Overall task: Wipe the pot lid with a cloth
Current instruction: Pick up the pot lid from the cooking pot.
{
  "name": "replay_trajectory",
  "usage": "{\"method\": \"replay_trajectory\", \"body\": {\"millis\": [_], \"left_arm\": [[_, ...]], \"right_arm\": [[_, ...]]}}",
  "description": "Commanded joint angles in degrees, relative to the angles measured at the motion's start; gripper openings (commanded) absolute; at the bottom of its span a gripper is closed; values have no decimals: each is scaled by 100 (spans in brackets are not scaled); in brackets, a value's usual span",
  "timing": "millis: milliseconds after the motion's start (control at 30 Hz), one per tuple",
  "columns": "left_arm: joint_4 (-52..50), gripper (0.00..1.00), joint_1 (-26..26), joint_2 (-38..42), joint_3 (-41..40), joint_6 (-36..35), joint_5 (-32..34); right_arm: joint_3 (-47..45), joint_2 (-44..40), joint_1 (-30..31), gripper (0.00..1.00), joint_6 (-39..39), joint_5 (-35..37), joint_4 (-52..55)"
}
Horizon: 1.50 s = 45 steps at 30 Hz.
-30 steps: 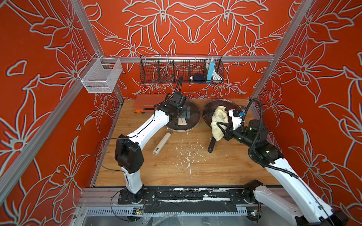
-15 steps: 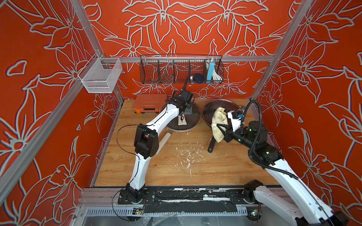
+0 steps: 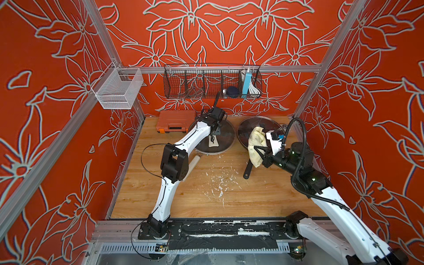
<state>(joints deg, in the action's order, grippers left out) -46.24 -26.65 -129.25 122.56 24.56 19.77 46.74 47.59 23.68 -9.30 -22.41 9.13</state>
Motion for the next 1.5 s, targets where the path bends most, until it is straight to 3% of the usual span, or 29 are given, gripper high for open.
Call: {"method": "replay_trajectory", "body": {"millis": [0, 233, 667, 833, 967, 1467], "left_arm": [[-188, 54, 28, -171, -3, 110, 22], [-323, 54, 16, -187, -9, 198, -332], [-614, 45, -77, -166, -61, 384, -536], [-650, 28, -77, -198, -48, 456, -604], [-626, 0, -78, -143, -49, 494, -695], [27, 0, -72, 783, -252, 185, -453]], "right_arm": [[-40, -97, 40, 0, 136, 106, 26], [-48, -81, 41, 0, 123, 139, 14], [-73, -49, 42, 0, 111, 141, -25], [-66, -25, 45, 0, 106, 168, -8], [-52, -7, 40, 0, 97, 176, -28], [-59, 27, 40, 0, 85, 196, -32]]}}
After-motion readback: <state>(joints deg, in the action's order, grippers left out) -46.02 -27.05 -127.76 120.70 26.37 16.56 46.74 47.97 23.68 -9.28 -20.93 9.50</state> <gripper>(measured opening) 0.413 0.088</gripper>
